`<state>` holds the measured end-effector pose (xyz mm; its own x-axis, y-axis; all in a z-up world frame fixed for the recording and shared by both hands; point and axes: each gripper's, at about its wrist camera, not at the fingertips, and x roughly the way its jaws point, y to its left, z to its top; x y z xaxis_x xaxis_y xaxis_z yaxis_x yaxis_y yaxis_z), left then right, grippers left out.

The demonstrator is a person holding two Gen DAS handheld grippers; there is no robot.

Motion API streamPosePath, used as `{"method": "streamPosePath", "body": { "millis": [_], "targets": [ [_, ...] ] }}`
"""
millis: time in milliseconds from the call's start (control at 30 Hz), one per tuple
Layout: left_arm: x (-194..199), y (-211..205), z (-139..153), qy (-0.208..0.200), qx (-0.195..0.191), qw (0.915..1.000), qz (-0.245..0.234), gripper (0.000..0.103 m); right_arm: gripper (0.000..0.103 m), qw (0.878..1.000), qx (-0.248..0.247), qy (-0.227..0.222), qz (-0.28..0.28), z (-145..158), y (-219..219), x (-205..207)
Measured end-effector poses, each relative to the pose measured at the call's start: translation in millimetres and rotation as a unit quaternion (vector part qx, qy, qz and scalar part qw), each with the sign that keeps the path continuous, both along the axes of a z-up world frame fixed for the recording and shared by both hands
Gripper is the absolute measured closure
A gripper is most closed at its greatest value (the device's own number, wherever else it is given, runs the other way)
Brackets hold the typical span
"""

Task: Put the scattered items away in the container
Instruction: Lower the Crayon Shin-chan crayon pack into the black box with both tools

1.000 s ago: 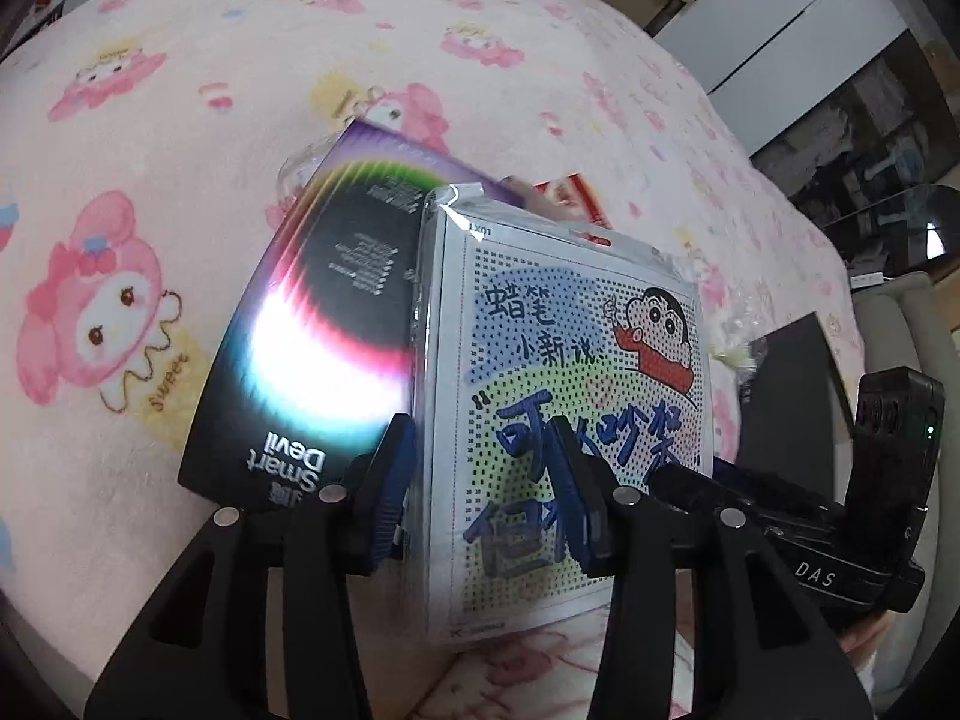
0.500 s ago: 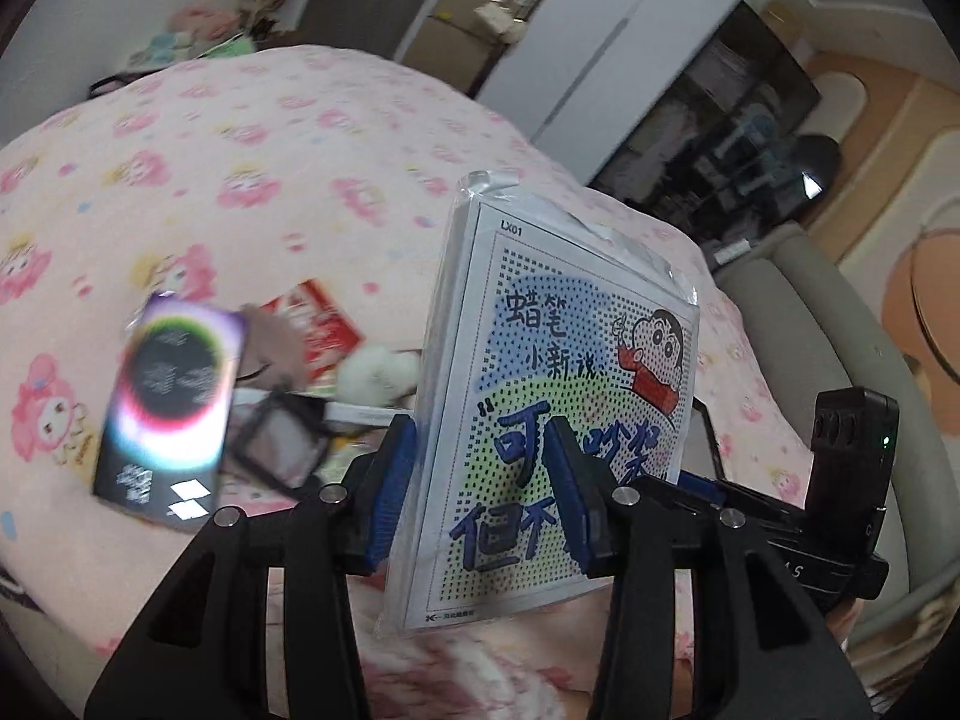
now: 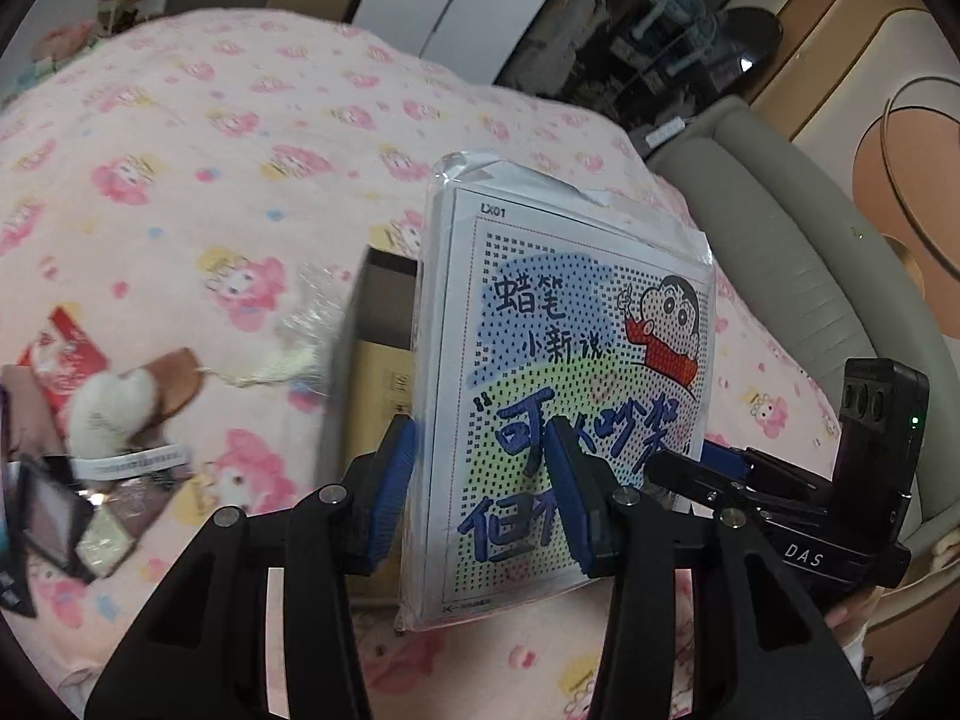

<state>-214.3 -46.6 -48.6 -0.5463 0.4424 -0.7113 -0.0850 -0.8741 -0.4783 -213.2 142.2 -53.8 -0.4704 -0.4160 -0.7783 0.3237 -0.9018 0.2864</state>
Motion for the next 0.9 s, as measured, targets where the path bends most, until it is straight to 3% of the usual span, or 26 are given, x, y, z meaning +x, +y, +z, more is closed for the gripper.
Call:
{"method": "streamPosePath", "body": {
  "millis": [167, 267, 400, 567, 767, 900],
  "targets": [
    [-26, 32, -28, -0.041, -0.020, 0.9987, -0.024, 0.059, 0.058, 0.999, -0.032, -0.031, -0.031, -25, 50, -7],
    [-35, 44, -50, -0.076, -0.035, 0.9959, -0.033, 0.059, 0.058, 0.996, -0.043, -0.069, -0.041, -44, 57, -19],
    [-41, 59, -77, -0.130, -0.069, 0.9881, -0.045, 0.059, 0.058, 0.993, -0.017, -0.104, -0.044, -69, 52, -18],
    [-50, 56, -100, -0.192, -0.068, 0.9780, -0.044, 0.058, 0.058, 0.995, 0.039, -0.085, -0.035, -82, 39, -15],
    [-44, 69, -105, -0.209, -0.131, 0.9671, -0.062, 0.057, 0.056, 0.991, 0.083, -0.106, -0.010, -97, 27, -18],
    [-40, 66, -100, -0.211, -0.115, 0.9694, -0.049, 0.057, 0.056, 0.991, 0.072, -0.113, -0.011, -102, 34, -24]
  ]
}}
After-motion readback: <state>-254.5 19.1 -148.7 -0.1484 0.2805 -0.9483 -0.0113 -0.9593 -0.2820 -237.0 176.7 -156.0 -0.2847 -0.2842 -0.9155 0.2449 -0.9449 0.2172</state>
